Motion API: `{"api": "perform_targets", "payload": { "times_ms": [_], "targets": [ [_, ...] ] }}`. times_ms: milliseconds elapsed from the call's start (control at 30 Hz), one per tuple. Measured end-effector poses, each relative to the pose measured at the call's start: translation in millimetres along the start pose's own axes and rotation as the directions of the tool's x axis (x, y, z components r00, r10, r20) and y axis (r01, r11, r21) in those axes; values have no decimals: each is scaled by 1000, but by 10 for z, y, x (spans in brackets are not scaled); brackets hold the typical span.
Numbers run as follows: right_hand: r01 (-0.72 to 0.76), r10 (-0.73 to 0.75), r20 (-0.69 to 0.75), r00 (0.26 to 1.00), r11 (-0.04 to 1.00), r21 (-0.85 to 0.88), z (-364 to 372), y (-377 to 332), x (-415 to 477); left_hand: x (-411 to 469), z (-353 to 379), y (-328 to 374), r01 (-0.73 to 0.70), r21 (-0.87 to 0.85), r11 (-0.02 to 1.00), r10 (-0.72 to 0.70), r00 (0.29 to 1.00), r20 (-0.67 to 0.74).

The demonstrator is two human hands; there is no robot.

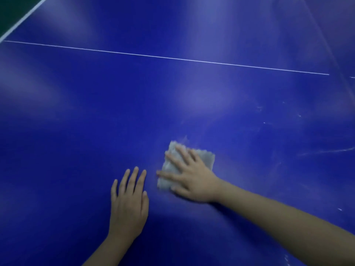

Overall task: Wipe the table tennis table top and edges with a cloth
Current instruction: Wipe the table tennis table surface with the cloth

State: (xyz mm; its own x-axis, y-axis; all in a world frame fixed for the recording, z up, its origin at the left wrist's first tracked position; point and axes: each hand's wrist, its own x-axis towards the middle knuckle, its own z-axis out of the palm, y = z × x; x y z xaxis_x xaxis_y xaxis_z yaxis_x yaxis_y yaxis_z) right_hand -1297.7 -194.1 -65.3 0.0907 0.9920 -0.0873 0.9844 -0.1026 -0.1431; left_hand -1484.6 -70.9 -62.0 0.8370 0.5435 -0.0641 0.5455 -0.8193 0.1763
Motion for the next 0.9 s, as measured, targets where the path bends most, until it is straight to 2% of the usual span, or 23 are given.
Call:
{"api": "perform_targets", "payload": {
  "times_ms": [33,67,100,133,167,233,300,367,400,433,467,500,633,733,833,900],
  "targets": [
    [83,-83,34,996,997,-4,36,-78,-161,-6,1,4,3,-1,1000,-3,1000,0],
    [102,-101,68,993,995,-11,39,-59,-280,-11,-1,10,6,-3,1000,-6,1000,1],
    [55,-53,47,997,998,-28,10,53,-349,-15,1,13,7,-4,1000,-7,1000,2],
    [-91,91,-9,996,995,-35,-19,273,-377,-21,3,11,7,-2,1000,-7,1000,3],
    [-302,300,-40,953,953,-28,-55,582,-401,-26,2,7,5,-1,1000,-5,1000,2],
    [-654,651,-57,757,751,-89,-163,1302,-557,-28,13,5,1,2,1000,-1,1000,-7],
    [-870,870,-37,492,491,-27,-245,1919,-904,-32,33,2,-1,5,1000,1,1000,-14],
    [-968,978,-12,207,207,141,-250,2193,-1272,-29,38,0,-2,4,1000,2,1000,-17],
    [-978,993,-6,118,117,171,-229,2189,-1350,-26,39,1,-4,7,1000,4,1000,-17],
    [-982,997,-8,81,81,169,-196,2114,-1339,-30,40,3,-5,14,1000,6,1000,-14],
    [-982,994,-21,106,108,155,-162,2004,-1248,-33,42,7,-7,20,1000,7,1000,-10],
    [-972,982,-49,180,185,142,-143,1852,-1099,-33,45,11,-7,22,1000,7,1000,-8],
    [-801,802,-113,587,595,64,-53,1033,-287,-29,48,-5,-8,6,1000,8,1000,-6],
    [-569,569,-101,816,822,30,-14,293,105,-32,34,-6,-9,-23,1000,9,1000,-9],
    [-255,257,-64,964,966,36,92,-311,74,-61,-5,-11,-1,-133,991,-2,1000,-24],
    [-107,107,-22,994,994,20,123,-401,-39,-102,-44,-72,22,-228,973,-28,999,-25]
  ]
}}
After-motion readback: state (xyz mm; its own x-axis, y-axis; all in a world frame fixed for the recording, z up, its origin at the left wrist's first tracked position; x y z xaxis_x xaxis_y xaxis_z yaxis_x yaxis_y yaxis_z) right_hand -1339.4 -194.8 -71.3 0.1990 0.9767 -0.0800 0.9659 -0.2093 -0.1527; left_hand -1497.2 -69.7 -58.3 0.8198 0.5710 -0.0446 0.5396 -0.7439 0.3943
